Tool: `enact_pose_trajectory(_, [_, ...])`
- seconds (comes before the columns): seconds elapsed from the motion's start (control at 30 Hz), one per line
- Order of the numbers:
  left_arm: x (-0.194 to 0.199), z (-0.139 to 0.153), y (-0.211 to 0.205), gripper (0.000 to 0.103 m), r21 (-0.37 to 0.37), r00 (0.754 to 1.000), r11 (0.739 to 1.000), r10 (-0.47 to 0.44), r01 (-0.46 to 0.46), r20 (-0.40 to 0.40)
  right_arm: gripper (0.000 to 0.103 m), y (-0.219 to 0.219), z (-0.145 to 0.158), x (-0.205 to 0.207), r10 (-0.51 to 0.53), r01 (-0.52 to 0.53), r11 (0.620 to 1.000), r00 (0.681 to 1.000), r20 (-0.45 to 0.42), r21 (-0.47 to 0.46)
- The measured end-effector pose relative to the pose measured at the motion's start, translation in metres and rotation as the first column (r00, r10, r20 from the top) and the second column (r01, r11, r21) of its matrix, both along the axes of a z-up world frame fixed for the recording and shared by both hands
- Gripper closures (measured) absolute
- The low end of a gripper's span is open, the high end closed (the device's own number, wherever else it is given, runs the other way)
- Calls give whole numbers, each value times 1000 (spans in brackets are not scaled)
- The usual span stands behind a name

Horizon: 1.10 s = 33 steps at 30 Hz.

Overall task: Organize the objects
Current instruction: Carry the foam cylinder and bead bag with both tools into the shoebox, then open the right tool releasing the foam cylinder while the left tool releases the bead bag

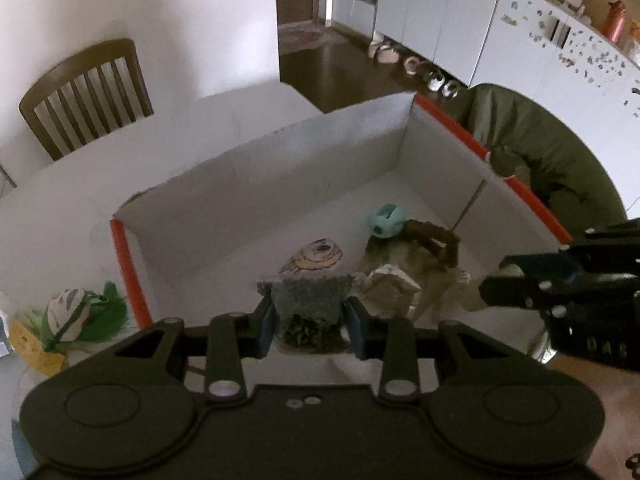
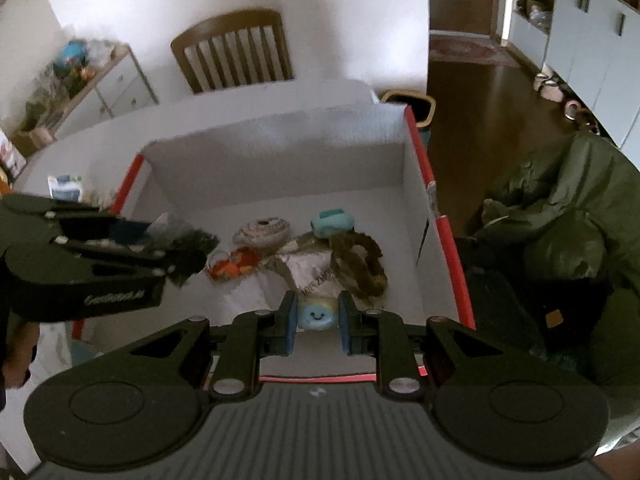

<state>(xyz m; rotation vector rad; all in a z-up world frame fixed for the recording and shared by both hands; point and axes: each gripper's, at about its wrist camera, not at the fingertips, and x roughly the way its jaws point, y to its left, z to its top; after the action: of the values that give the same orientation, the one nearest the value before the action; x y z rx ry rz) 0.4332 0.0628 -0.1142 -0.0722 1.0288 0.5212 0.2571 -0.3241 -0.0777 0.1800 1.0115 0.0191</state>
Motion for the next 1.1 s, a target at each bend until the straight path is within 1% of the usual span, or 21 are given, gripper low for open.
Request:
enact_pose_trajectory(0.13, [9, -11, 7, 68, -19, 999, 1000, 24, -24, -24, 83, 1, -10, 8, 30, -30, 1000, 999, -38, -4])
enact_pose_trajectory(0.27, [19, -22, 9, 68, -27, 998, 999, 27, -28, -57, 83, 1, -20, 14, 54, -54, 999, 996, -70, -1])
enact_pose_trajectory(0.43, [24, -28, 15, 68, -41, 996, 998, 48, -51, -69, 83, 2, -30, 20, 74, -74, 997, 993, -93, 3])
enact_pose_trajectory(0.63, [26, -34, 17, 68, -45, 994, 997, 56, -60, -93, 83, 4, -38, 22, 98, -98, 995, 990, -105, -2])
enact_pose_trajectory(0.8, [24, -38, 20, 68, -63, 992, 995, 71, -77, -104, 83, 4, -42, 24, 94, -94, 996, 989, -114, 0])
enact_pose_trajectory(1.03, [25, -43, 22, 66, -89, 989, 991, 85, -97, -122, 82, 4, -42, 23, 90, -91, 996, 990, -112, -7])
enact_pose_trajectory(1.1, [24, -45, 23, 65, -92, 988, 991, 90, -102, -125, 82, 5, -41, 23, 90, -93, 995, 990, -109, -23])
